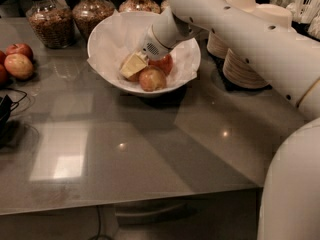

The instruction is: Pick apple from white bowl

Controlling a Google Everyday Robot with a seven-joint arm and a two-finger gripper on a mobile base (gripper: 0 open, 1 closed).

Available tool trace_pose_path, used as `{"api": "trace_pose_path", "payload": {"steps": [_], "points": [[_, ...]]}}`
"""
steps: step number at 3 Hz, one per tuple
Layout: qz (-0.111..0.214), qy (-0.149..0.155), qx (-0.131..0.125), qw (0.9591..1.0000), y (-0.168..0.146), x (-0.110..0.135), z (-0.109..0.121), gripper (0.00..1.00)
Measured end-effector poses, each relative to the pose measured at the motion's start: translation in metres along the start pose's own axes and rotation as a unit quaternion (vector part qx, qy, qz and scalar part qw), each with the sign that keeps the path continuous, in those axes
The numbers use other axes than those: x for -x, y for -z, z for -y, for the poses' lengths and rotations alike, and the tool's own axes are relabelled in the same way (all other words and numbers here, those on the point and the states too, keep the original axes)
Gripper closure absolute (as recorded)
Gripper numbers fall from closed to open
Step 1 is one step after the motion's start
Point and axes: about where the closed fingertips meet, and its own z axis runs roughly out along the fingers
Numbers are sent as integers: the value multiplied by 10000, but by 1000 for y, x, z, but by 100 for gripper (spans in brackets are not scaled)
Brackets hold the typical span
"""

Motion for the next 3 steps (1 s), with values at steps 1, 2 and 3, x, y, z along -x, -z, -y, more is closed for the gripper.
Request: {"api": "trace_pose_path", "payload": {"steps": [1, 2, 3], "points": [[3, 5, 8, 10000, 0, 0, 0, 100], [194, 112, 54, 9997, 11, 8, 1, 100], [436, 303, -27, 9986, 34, 21, 2, 100]]}}
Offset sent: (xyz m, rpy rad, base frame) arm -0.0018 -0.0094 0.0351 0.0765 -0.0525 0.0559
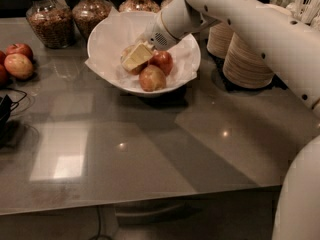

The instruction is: Pick apple from white bowl

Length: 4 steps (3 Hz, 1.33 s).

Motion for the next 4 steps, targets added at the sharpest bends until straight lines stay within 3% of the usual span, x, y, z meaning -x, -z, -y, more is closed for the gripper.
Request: {"api": "trace_pose_path", "payload": {"steps": [1, 2, 3, 4], "points": [[285, 110, -73, 9995, 22, 11, 2, 100], [693, 158, 71, 9974, 44, 13, 4, 100], [1185, 195, 342, 9922, 72, 9, 4, 100], [1674, 309, 529, 9840, 110, 9, -2, 100]]}}
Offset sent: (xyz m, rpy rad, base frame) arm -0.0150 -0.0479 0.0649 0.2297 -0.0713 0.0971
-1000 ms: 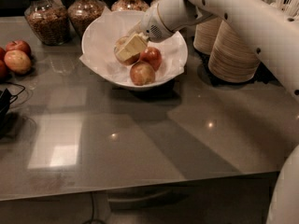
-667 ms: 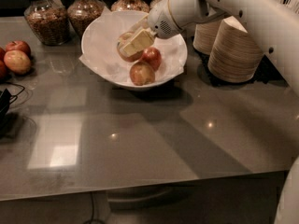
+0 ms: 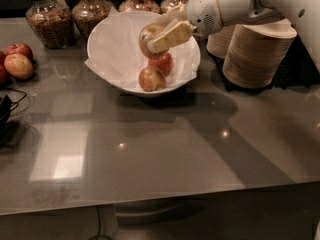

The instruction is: Pick apple from white bowl

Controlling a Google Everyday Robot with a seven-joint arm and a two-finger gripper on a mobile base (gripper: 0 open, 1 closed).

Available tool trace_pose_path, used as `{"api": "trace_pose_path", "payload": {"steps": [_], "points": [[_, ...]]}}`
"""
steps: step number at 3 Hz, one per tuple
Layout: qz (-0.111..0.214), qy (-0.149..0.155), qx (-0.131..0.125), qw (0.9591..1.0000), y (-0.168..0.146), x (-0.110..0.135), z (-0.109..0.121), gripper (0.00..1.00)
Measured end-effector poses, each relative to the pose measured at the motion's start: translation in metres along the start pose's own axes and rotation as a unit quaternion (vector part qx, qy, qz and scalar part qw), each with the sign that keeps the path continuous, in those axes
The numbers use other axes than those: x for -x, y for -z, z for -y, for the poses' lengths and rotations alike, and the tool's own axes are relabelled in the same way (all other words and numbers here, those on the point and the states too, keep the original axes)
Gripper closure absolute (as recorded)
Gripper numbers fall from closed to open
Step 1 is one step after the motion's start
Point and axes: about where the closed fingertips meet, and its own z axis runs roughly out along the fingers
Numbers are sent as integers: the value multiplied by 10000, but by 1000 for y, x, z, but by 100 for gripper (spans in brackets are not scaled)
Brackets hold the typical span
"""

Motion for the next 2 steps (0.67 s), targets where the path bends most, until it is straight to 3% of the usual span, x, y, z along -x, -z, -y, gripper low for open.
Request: {"api": "trace_pose_path", "payload": {"steps": [1, 2], "points": [[250, 354, 145, 9990, 27, 24, -16, 100], [250, 354, 146, 9990, 27, 24, -17, 100]]}}
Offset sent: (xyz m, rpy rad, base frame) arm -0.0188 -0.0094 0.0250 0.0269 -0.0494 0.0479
